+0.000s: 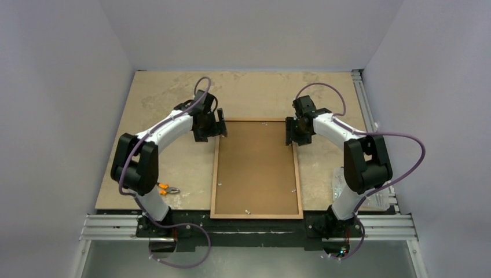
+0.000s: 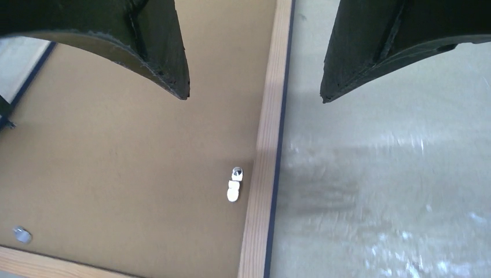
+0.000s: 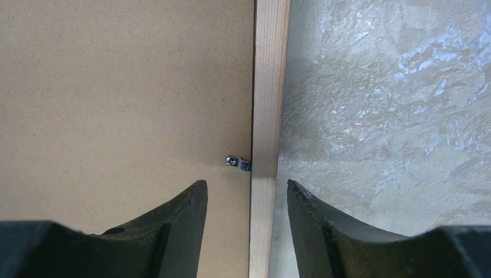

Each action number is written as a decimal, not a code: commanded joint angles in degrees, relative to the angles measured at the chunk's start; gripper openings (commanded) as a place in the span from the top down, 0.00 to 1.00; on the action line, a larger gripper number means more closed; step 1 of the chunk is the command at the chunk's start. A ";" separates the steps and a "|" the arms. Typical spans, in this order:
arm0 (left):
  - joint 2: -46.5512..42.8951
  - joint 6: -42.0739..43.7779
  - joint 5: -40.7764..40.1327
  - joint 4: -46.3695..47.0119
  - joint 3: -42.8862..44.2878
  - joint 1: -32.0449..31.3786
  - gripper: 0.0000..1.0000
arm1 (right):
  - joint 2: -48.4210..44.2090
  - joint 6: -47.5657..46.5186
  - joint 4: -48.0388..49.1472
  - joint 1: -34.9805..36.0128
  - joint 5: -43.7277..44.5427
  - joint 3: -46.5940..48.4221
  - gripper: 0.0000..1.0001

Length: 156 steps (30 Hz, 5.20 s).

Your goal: Put the photo into the frame

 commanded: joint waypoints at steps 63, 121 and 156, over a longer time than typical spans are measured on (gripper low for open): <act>-5.87 -5.96 19.52 12.00 -18.24 0.42 0.27 | -8.40 2.64 1.05 0.15 -3.72 -10.85 0.21; -37.52 -22.81 18.54 15.78 -44.01 -4.04 0.16 | 19.98 0.42 -3.23 -12.23 -4.99 32.42 0.04; 9.49 2.52 9.39 -4.29 13.55 4.92 0.14 | -10.26 5.30 8.87 -16.39 -24.49 -18.54 0.06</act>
